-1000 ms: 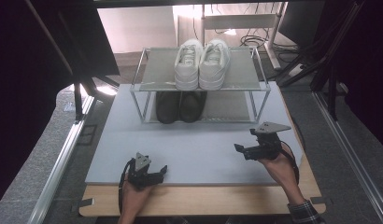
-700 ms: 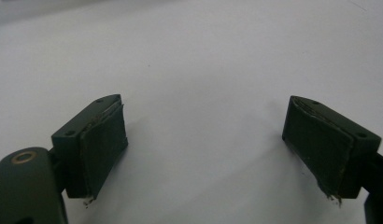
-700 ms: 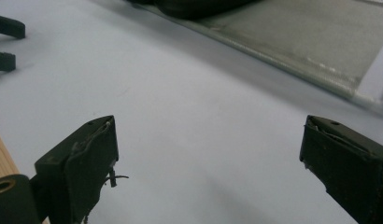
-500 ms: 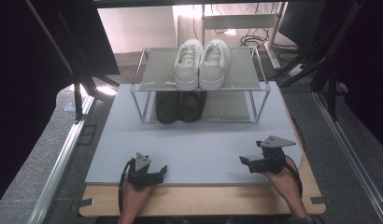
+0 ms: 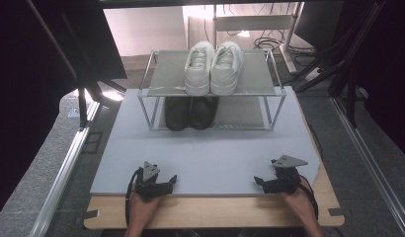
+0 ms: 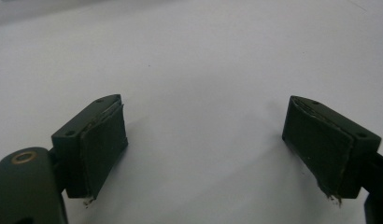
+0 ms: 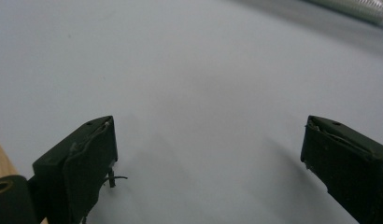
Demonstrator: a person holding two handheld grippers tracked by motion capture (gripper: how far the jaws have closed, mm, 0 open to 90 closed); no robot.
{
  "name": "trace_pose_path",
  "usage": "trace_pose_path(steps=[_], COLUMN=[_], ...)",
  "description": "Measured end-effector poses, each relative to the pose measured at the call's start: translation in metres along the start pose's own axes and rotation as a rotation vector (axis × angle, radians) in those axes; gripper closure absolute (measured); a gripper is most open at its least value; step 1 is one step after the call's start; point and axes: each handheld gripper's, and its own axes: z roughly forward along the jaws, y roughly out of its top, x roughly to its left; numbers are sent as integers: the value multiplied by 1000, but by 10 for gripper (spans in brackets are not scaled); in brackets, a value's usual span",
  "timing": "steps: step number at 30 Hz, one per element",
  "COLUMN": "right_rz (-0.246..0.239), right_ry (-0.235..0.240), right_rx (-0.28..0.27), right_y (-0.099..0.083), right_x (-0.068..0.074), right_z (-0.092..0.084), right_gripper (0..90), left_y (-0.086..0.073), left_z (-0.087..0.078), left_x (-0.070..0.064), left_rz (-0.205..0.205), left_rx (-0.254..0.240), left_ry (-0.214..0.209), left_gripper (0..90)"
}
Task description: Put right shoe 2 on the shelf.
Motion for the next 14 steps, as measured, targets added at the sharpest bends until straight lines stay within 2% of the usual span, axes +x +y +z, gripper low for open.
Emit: trace_pose_path(steps=[5,14], right_rz=[1,7], right_ry=[-15,-23], right_rx=[-43,-46], right_y=[-9,-9], right_x=[2,2], right_z=[2,1], right_gripper=[27,43], left_y=[0,0], left_z=[0,0], left_x=[0,0], left_rz=[1,-2], left_rx=[0,0], left_ry=[0,-1], left_gripper=[133,133])
